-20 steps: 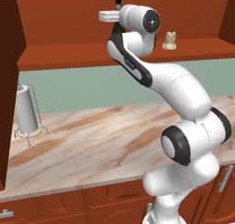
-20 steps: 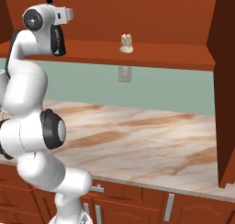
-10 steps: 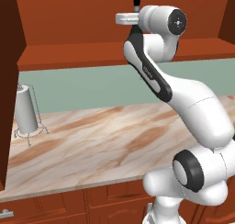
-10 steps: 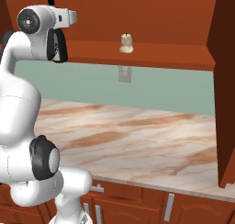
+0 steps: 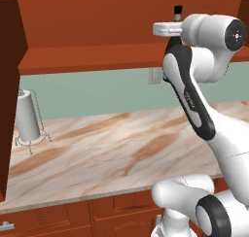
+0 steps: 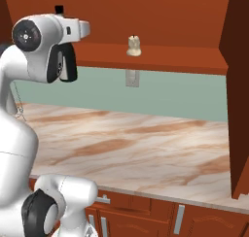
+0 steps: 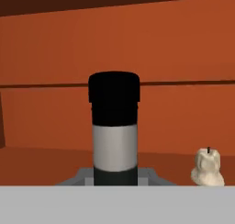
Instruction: Get the candle and the wine from the cabinet and move them to the dining counter.
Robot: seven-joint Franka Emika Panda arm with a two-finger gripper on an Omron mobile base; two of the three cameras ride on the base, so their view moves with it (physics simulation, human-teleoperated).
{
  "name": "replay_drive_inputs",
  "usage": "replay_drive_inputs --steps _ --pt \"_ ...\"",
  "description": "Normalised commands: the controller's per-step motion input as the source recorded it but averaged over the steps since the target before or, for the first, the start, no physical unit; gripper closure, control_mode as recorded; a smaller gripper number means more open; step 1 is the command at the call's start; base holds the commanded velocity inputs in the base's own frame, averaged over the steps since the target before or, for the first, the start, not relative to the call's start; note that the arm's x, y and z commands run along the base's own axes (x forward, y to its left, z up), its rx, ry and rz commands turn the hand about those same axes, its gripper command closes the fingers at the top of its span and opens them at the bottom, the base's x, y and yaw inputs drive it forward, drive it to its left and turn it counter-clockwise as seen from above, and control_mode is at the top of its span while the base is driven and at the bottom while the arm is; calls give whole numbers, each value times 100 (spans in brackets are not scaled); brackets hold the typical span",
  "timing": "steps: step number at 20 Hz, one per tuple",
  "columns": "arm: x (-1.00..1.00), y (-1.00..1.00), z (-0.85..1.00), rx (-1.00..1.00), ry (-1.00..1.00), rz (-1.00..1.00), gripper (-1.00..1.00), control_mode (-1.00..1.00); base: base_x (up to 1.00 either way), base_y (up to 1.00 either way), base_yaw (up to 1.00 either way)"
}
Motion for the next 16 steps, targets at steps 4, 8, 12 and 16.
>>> replay_drive_inputs --steps 4,8,12,16 --pt "-100 -36 -11 0 7 -7 100 -100 0 0 0" --pt "-98 -36 -16 0 5 -6 100 -100 0 0 0" --pt "-79 -6 -28 0 2 -2 100 -100 0 0 0" --pt "-61 0 -8 0 8 -2 100 -100 0 0 0"
